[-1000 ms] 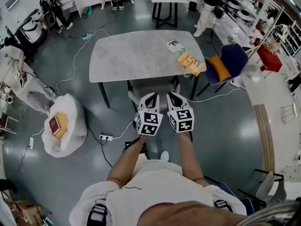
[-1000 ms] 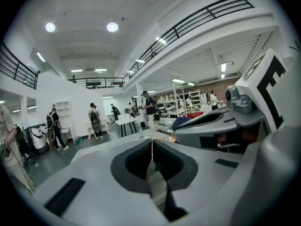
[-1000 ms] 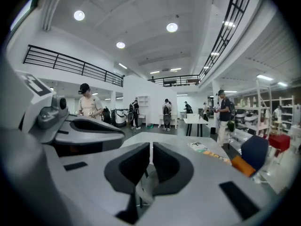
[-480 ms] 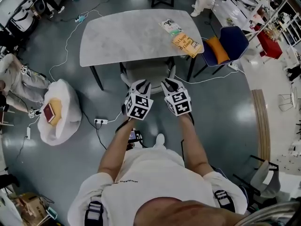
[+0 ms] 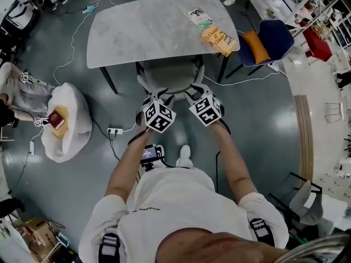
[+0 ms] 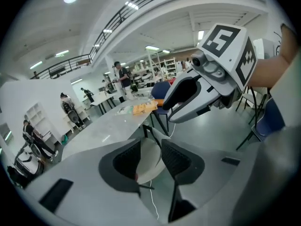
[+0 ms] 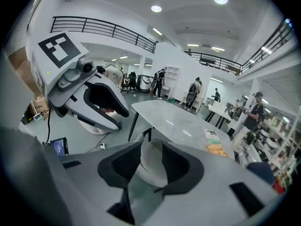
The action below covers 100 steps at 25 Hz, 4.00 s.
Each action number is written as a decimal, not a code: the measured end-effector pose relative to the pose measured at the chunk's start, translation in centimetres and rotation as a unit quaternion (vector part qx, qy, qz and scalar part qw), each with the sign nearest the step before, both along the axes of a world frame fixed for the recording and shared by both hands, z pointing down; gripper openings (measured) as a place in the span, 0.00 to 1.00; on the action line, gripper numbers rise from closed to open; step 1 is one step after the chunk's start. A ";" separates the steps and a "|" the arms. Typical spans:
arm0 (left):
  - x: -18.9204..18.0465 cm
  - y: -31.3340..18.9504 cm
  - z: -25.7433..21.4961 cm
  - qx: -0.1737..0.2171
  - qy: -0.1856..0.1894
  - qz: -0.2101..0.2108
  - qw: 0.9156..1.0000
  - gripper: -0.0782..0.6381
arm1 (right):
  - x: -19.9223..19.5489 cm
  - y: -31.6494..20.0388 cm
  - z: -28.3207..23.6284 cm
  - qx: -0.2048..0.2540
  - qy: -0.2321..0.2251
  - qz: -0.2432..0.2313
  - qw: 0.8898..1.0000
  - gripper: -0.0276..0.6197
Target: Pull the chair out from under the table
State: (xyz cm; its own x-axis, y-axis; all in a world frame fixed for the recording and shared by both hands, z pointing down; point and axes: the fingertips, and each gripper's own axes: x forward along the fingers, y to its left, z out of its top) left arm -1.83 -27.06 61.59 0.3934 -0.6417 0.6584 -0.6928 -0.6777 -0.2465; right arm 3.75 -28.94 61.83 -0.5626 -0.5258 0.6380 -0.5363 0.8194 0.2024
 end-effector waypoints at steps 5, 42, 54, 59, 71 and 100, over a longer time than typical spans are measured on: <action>0.5 -0.4 2.9 -0.011 -0.060 0.046 0.997 0.32 | 0.0 0.3 2.9 0.002 0.092 -0.076 0.993 0.31; 1.4 -1.7 21.4 -0.068 -0.277 0.256 0.924 0.53 | 1.8 -1.1 23.1 0.024 0.338 -0.312 0.888 0.48; 1.1 -3.4 25.3 -0.077 -0.296 0.254 0.918 0.52 | 1.0 -2.5 26.1 0.020 0.348 -0.316 0.882 0.48; 1.4 -4.0 26.4 -0.061 -0.318 0.265 0.908 0.45 | 0.8 -3.0 27.1 0.030 0.357 -0.312 0.880 0.47; 1.6 -3.0 27.0 -0.090 -0.314 0.246 0.912 0.22 | 1.0 -2.4 27.7 0.029 0.361 -0.325 0.874 0.17; 3.8 4.6 26.0 -0.101 -0.300 0.253 0.914 0.21 | 3.2 5.5 26.9 0.022 0.364 -0.349 0.863 0.16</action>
